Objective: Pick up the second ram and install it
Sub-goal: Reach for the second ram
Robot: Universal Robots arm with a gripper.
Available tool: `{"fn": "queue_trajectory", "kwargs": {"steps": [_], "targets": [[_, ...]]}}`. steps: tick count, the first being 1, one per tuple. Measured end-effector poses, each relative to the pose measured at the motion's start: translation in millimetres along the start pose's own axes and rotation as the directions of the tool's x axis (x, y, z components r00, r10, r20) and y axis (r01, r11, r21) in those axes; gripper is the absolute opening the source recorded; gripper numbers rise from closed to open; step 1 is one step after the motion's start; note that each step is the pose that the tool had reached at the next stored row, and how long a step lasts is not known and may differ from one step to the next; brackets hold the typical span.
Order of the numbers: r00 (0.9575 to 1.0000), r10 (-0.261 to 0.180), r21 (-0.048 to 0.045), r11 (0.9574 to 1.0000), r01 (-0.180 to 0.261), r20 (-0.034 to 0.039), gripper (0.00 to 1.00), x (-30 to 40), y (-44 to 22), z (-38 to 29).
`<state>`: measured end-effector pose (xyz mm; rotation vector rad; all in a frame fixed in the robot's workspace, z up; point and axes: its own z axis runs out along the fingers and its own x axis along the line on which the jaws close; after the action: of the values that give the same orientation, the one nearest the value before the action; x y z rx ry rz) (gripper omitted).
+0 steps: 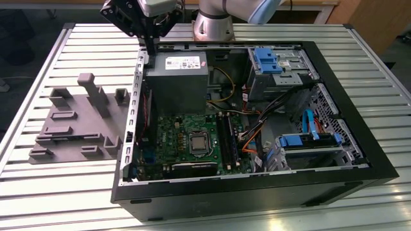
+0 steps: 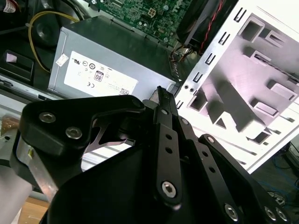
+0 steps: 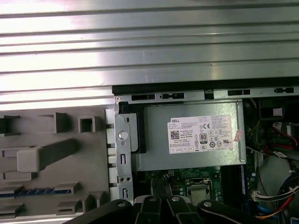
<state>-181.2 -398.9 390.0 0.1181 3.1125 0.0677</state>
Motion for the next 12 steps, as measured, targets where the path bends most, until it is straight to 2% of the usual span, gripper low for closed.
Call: {"fn": "queue_trajectory", "kwargs": {"steps": [12], "targets": [[1.0000,0.000,0.0000,1.0000,0.000,0.0000,0.11,6.3,-0.5,-0.1]]}}
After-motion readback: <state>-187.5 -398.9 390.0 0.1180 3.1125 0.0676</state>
